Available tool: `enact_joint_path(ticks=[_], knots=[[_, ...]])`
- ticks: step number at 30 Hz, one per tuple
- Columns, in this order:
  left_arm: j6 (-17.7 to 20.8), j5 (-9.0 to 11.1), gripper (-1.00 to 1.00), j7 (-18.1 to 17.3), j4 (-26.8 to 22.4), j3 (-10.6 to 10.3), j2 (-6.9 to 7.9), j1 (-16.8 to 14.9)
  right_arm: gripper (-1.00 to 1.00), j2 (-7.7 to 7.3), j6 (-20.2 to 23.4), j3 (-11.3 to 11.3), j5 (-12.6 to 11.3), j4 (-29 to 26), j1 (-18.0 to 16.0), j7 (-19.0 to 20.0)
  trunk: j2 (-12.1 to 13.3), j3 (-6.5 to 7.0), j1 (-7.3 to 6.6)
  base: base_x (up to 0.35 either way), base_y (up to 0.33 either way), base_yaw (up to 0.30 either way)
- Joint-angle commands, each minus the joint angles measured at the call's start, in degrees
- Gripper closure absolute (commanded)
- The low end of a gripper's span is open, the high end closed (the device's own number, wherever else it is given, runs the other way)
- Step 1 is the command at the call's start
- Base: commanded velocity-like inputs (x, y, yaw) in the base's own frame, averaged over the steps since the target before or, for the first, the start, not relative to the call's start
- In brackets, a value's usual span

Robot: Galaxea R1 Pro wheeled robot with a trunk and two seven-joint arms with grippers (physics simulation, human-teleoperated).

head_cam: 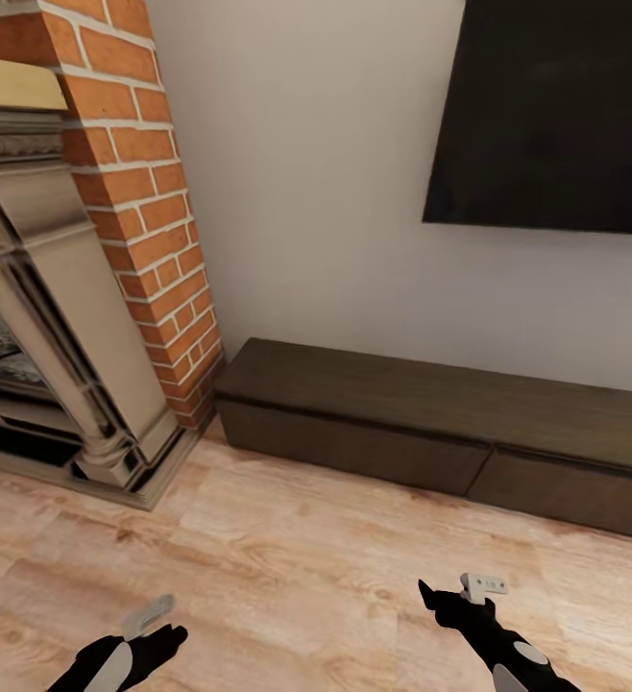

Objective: Place each of the two pumpkins and all three candles from the living room inside a cabinet in the living room (use any cabinet), then make sure every cabinet is closed, and position the cauldron so it is next to a table in the living room.

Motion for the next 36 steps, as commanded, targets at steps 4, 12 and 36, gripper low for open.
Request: enact_joint_path(ticks=[4,12,36], knots=[[0.1,0.6,-1.0,0.53,-0.18,-0.46,0.09,0.0,-1.0,-0.07,-0.25,0.36,-0.69,-0.08,-0.1,-0.46,-0.02,0.09,0.02,0.265,0.168,-0.28],[0.1,0.6,-1.0,0.55,-0.16,-0.43,0.09,0.0,-1.0,-0.1,-0.25,0.36,-0.73,-0.08,-0.1,-0.46,-0.02,0.38,0.02,0.267,0.161,-0.28],[-0.92,0.67,-1.0,0.5,-0.16,-0.46,0.09,0.0,-1.0,-0.13,-0.34,0.36,-0.47,-0.17,-0.1,-0.57,-0.02,0.91,0.02,0.161,0.039,-0.169]])
